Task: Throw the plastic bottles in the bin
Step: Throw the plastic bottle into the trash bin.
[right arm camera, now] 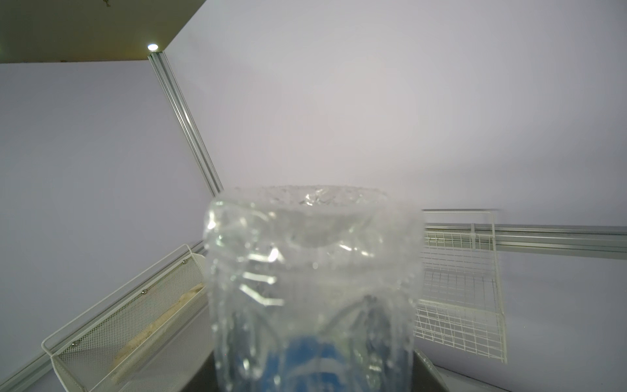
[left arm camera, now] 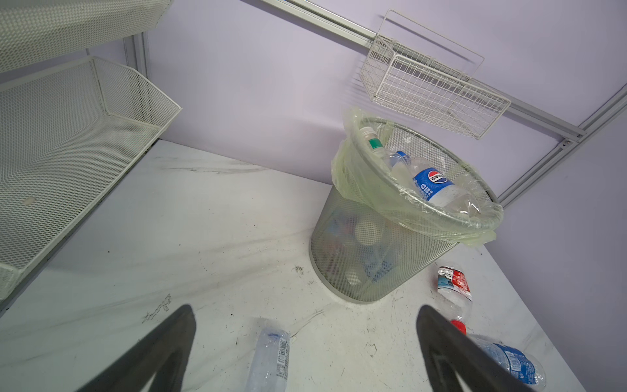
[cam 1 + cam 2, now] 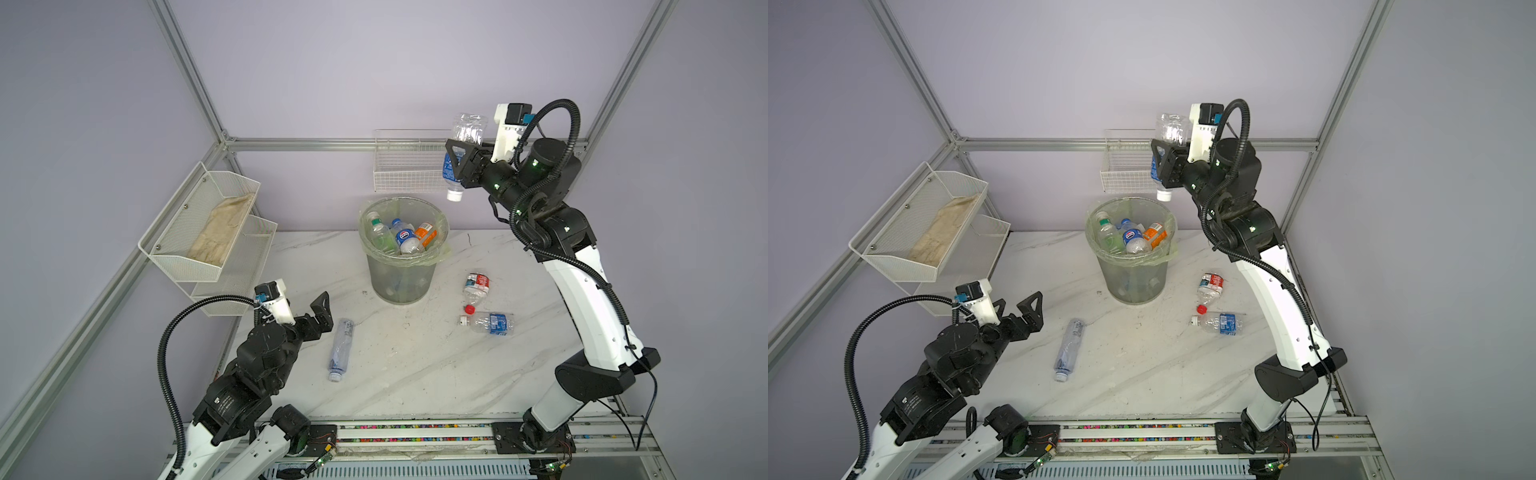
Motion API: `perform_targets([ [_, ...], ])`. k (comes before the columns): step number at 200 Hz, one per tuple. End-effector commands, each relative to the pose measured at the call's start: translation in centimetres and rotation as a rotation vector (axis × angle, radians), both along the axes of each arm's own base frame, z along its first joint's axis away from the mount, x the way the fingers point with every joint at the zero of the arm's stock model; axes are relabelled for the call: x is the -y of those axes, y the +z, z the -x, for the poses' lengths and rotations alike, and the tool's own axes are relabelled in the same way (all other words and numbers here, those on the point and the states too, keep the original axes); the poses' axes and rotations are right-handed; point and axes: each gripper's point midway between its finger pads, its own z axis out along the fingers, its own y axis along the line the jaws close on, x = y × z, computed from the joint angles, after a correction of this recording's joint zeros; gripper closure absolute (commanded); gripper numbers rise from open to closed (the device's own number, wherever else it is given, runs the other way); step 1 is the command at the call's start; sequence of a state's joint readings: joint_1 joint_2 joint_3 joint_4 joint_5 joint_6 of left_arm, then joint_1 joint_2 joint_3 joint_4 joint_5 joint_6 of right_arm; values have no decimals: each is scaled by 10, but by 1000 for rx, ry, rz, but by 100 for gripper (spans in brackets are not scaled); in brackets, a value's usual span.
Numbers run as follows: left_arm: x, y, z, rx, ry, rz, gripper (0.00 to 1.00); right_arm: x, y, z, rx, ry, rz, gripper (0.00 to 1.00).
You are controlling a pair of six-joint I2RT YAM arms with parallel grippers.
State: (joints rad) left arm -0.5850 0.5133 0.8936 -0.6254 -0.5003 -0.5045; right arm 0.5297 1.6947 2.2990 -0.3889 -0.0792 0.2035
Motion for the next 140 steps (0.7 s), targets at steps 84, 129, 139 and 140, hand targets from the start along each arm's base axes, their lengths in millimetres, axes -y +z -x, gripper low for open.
perform_targets([
  [84, -6, 6, 5, 21, 9, -8, 0, -29, -102, -64, -202, -78, 191, 66],
  [129, -7, 6, 8, 16, 6, -18, 0, -10, -178, -101, -380, -278, 336, 3],
  [139, -9, 7, 9, 17, 9, -20, 0, -10, -165, -98, -358, -268, 323, 3],
  [140, -9, 7, 9, 17, 9, -20, 0, -11, -163, -97, -354, -265, 320, 3],
])
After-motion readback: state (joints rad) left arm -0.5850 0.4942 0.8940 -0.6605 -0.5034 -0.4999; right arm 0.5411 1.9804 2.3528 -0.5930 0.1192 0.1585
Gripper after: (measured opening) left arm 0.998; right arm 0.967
